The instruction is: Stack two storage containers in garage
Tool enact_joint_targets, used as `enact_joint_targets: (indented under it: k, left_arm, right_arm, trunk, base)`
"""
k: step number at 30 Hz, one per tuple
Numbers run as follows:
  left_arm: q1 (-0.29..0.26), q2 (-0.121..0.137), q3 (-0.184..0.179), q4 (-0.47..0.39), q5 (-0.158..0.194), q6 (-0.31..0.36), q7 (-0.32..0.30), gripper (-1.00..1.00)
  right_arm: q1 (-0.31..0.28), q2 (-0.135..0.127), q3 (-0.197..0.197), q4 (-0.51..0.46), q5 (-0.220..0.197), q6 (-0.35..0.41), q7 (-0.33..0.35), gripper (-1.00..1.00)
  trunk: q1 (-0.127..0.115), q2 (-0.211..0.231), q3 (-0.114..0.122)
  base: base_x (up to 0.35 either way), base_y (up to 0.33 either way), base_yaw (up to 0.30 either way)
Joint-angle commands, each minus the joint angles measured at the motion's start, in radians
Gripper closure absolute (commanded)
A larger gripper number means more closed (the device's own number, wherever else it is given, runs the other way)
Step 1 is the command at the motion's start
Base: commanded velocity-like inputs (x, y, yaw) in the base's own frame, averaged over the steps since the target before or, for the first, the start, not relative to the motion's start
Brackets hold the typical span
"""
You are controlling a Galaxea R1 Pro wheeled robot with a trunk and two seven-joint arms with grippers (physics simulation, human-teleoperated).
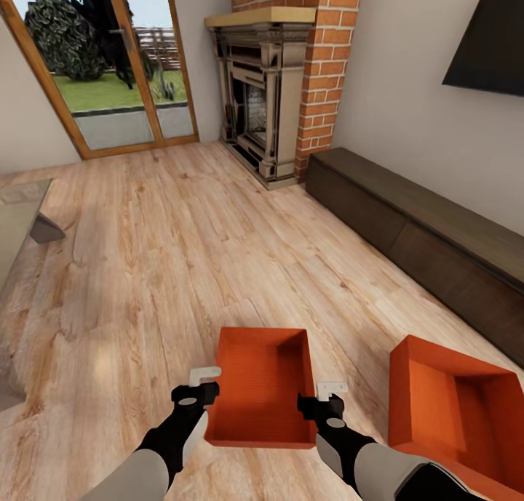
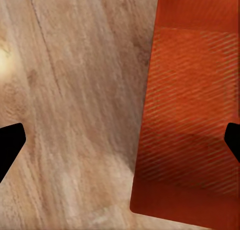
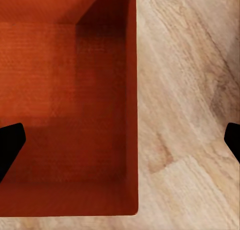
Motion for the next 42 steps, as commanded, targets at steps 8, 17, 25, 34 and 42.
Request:
enact_joint_targets:
  k: [8, 17, 25, 34, 42]
  left_arm:
    - [0.0, -0.006, -0.045, 0.042, -0.006, -0.008, -0.013, -1.0]
    - [0.0, -0.007, -0.134, 0.047, 0.001, -0.012, -0.01, -1.0]
    - [0.0, -0.003, -0.134, 0.042, 0.005, -0.012, -0.008, -1.0]
    - [0.0, -0.003, -0.133, 0.043, 0.004, -0.012, -0.003, -1.0]
    - [0.0, -0.001, -0.131, 0.044, 0.007, -0.012, 0.0, -1.0]
  right_arm:
    - [-0.001, -0.008, 0.002, 0.001, -0.009, -0.005, -0.001, -1.0]
    - [-0.002, -0.013, 0.001, 0.0, -0.009, -0.006, -0.002, -1.0]
    - [-0.002, -0.012, -0.001, -0.001, -0.029, -0.007, -0.002, -1.0]
    - [-0.001, -0.013, 0.0, 0.0, -0.036, -0.005, -0.001, -1.0]
    - [-0.001, -0.013, 0.0, -0.001, -0.043, -0.006, -0.002, -1.0]
  trunk:
    - [0.031, -0.057, -0.026]
    - [0.065, -0.12, -0.054]
    - [0.096, -0.176, -0.079]
    - [0.13, -0.239, -0.107]
    - [0.161, -0.295, -0.132]
  base:
    - [0.0, 0.0, 0.0]
    - [0.0, 0.0, 0.0]
    - [0.0, 0.0, 0.0]
    - [0.0, 0.0, 0.0]
    - [0.0, 0.0, 0.0]
